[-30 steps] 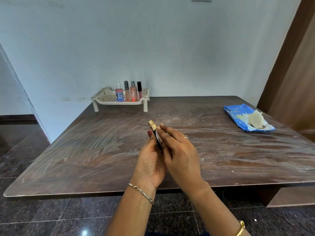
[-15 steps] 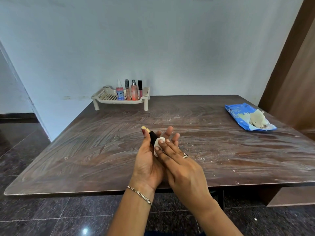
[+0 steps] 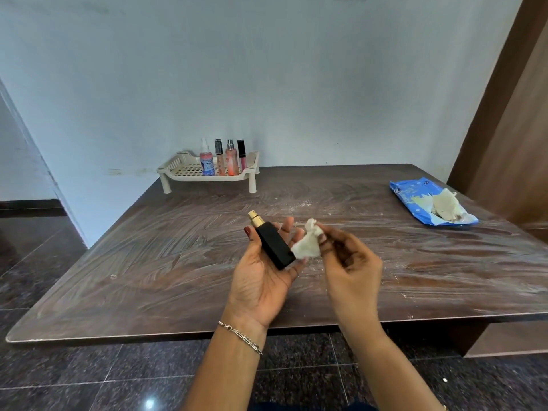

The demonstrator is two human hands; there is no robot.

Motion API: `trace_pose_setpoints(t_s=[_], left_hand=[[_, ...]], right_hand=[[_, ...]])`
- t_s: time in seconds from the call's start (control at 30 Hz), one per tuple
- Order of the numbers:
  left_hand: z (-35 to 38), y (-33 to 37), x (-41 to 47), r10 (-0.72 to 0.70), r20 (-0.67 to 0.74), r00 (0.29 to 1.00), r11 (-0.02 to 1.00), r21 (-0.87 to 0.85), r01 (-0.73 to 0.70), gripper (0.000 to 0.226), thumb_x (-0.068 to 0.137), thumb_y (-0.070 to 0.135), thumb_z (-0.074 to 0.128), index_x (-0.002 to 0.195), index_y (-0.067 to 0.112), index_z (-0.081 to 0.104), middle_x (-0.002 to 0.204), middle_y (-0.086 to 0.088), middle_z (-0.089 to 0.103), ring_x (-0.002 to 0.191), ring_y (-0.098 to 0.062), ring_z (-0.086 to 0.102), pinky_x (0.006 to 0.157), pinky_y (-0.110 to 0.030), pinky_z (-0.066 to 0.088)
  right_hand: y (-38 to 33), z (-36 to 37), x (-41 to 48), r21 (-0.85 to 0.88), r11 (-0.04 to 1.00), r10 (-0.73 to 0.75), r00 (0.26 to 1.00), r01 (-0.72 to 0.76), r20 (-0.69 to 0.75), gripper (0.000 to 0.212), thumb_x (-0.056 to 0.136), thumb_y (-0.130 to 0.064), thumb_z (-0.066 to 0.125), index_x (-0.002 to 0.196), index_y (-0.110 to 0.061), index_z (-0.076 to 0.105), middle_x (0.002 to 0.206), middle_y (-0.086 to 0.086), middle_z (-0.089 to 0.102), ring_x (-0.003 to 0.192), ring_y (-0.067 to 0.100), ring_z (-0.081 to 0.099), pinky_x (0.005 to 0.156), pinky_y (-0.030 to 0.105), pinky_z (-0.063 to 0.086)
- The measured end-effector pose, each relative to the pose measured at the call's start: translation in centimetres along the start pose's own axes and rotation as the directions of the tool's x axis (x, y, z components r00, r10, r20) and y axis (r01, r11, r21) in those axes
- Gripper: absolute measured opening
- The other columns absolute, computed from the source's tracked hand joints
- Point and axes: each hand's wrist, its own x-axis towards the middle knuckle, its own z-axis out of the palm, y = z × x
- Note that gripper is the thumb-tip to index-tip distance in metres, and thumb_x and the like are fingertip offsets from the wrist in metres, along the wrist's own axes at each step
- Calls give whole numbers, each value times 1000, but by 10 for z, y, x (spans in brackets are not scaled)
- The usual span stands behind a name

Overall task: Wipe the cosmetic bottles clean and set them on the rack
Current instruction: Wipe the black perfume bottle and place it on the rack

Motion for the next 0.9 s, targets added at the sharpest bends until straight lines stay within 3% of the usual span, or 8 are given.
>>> trace_pose_setpoints(t_s=[0.07, 0.17, 0.27, 0.37, 0.5, 0.6, 0.67, 0.9], left_hand=[[2, -2, -1, -8, 34, 999, 1000, 16, 7, 41, 94, 47, 40, 91, 14, 64, 123, -11, 62, 124, -30, 53, 110, -53, 26], [5, -6, -4, -12, 46, 999, 1000, -7, 12, 48, 95, 47, 39, 93, 12, 72, 116, -14, 66, 121, -29, 55, 107, -50, 37], [6, -7, -4, -8, 54, 999, 992, -123, 14, 46, 95, 42, 40, 110, 9, 68, 111, -12, 68, 109, -25, 64, 93, -41, 52], [3, -2, -1, -30, 39, 999, 993, -117, 34, 53, 97, 45, 38, 129, 7, 55, 121, -13, 65, 118, -24, 59, 96, -39, 49], [-5, 0, 2, -27, 13, 1000, 994, -108, 28, 51, 97, 49, 34, 117, 8, 58, 131, -14, 60, 129, -31, 49, 102, -44, 41], [-9, -3, 4, -40, 2, 999, 989, -143, 40, 48, 95, 51, 36, 104, 9, 59, 131, -12, 60, 125, -33, 52, 95, -43, 49], [-9, -5, 6, -57, 16, 998, 982, -178, 59, 45, 94, 51, 39, 95, 11, 59, 126, -10, 63, 124, -31, 53, 93, -39, 51], [-10, -10, 4, -29, 50, 998, 978, -206, 39, 40, 92, 52, 45, 81, 15, 55, 104, -7, 70, 112, -33, 62, 103, -57, 38]], right_hand=[[-9, 7, 9, -3, 998, -56, 998, 56, 0, 22, 83, 0, 66, 96, -17, 68, 92, -5, 74, 89, 9, 70, 76, 17, 53], [-13, 18, 15, -207, 950, -218, 971, 235, 100, 23, 82, -3, 68, 96, -20, 66, 96, -4, 70, 89, 8, 67, 76, 21, 54], [-6, 28, 13, -459, 761, -325, 882, 459, 342, 21, 83, -6, 68, 100, -17, 68, 103, -5, 66, 98, 4, 61, 85, 17, 50], [2, 31, 4, -540, 648, -291, 830, 537, 476, 24, 86, -12, 65, 109, -17, 69, 113, -3, 63, 106, 9, 59, 87, 20, 48], [8, 22, -2, -532, 651, -285, 824, 541, 490, 26, 85, -11, 63, 108, -17, 70, 108, -3, 65, 99, 10, 62, 84, 31, 54], [7, 13, -8, -530, 671, -258, 833, 519, 489, 27, 83, -6, 63, 106, -18, 70, 106, -6, 65, 99, 6, 61, 82, 30, 54], [6, 7, -12, -514, 689, -251, 833, 512, 493, 29, 82, -2, 62, 105, -18, 71, 105, -7, 64, 100, 6, 61, 81, 30, 54], [10, -4, -22, -467, 741, -289, 857, 483, 426, 30, 75, 6, 69, 94, -17, 72, 97, -9, 64, 97, 1, 61, 81, 22, 52]])
